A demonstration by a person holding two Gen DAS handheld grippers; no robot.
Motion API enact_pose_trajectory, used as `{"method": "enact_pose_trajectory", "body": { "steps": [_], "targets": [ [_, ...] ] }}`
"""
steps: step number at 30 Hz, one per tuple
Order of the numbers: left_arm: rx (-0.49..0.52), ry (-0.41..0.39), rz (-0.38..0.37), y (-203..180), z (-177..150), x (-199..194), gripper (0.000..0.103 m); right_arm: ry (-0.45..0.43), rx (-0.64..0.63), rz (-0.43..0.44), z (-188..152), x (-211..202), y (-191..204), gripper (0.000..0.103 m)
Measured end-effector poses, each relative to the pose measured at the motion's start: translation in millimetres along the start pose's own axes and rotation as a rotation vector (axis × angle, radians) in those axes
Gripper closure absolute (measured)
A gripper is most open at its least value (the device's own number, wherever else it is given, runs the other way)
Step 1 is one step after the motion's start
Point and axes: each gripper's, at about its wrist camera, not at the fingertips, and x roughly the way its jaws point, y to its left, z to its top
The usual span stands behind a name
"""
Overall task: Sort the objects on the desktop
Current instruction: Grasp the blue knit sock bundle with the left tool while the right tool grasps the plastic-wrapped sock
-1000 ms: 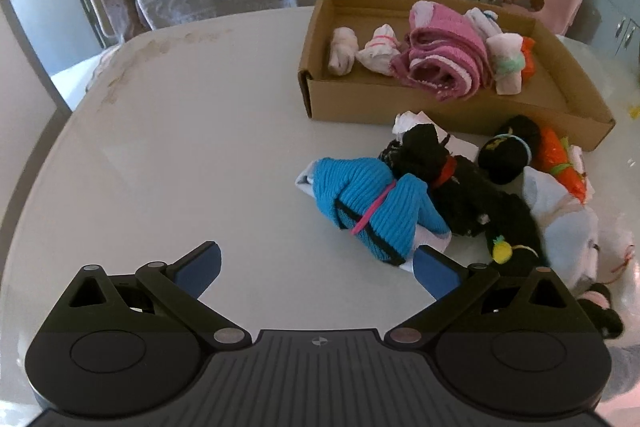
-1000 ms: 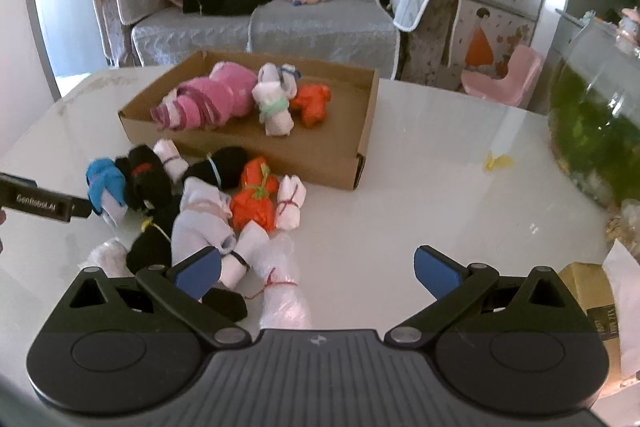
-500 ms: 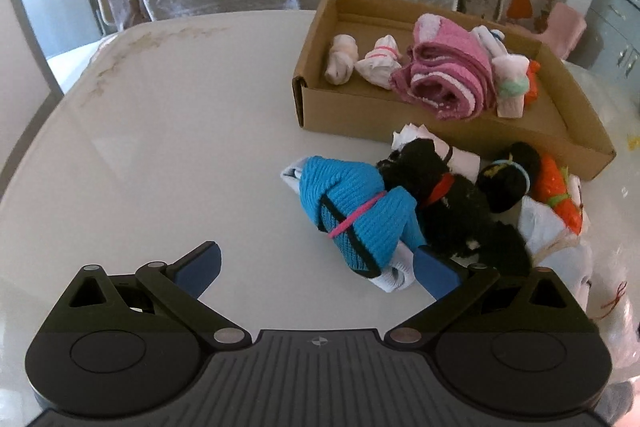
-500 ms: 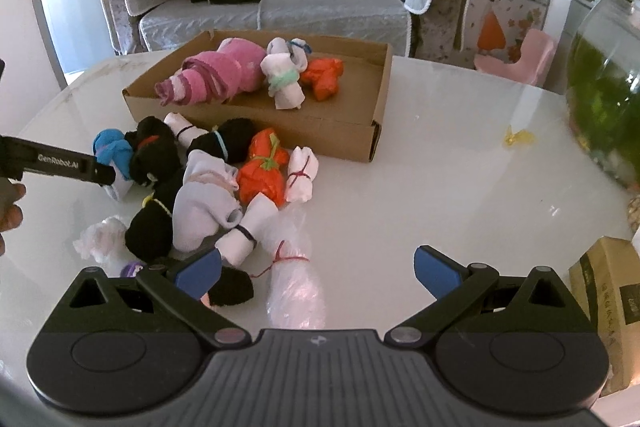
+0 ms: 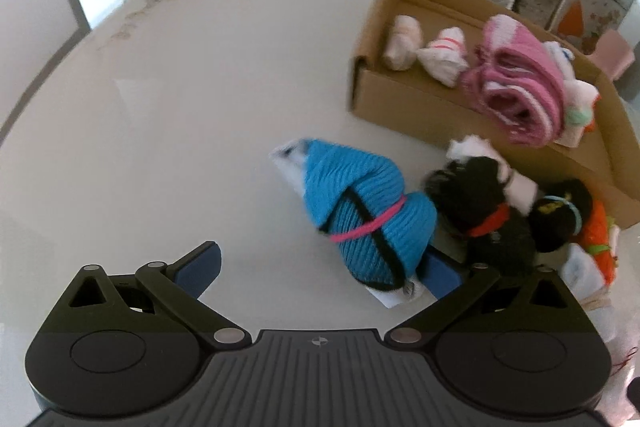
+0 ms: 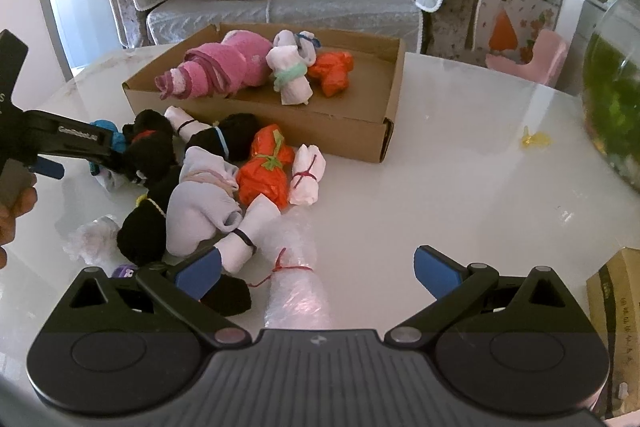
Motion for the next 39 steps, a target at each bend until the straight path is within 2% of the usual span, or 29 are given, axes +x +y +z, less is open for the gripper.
{"method": "enact_pose_trajectory", "body": {
  "steps": [5, 7, 16, 22, 28, 31, 37, 39],
  "targets": [
    [-0.003, -0.018, 0.066, 21, 3, -5, 0.000, 0.003, 0.000, 0.008, 0, 3, 1, 0.001],
    [-0.003, -0.029, 0.063, 22, 7, -7, 0.000, 0.001, 0.003, 0.012, 1, 4, 1, 0.000],
    [0.072, -0.054, 0.064, -5, 19, 9, 0.000, 0.013, 0.000, 0.006, 1, 10, 0, 0.001],
    [0.036, -0.067, 0.032, -1, 22, 3, 0.000, 0.007, 0.014, 0.013, 5, 13, -1, 0.001],
    [-0.076, 0.001, -0.036, 4, 34, 11, 0.000, 0.012, -0.007, 0.021, 3, 16, -4, 0.001],
    [-0.084, 0.027, -0.002, -2, 39, 27, 0.000, 0.015, -0.003, 0.030, 0, 16, -5, 0.001],
    [-0.053, 0.010, 0.088, -10, 44, 34, 0.000, 0.021, -0.020, 0.046, 0, 20, -2, 0.001],
    [-0.041, -0.001, 0.091, -8, 43, 34, 0.000, 0.022, -0.024, 0.057, 0, 21, -1, 0.001]
  ]
}}
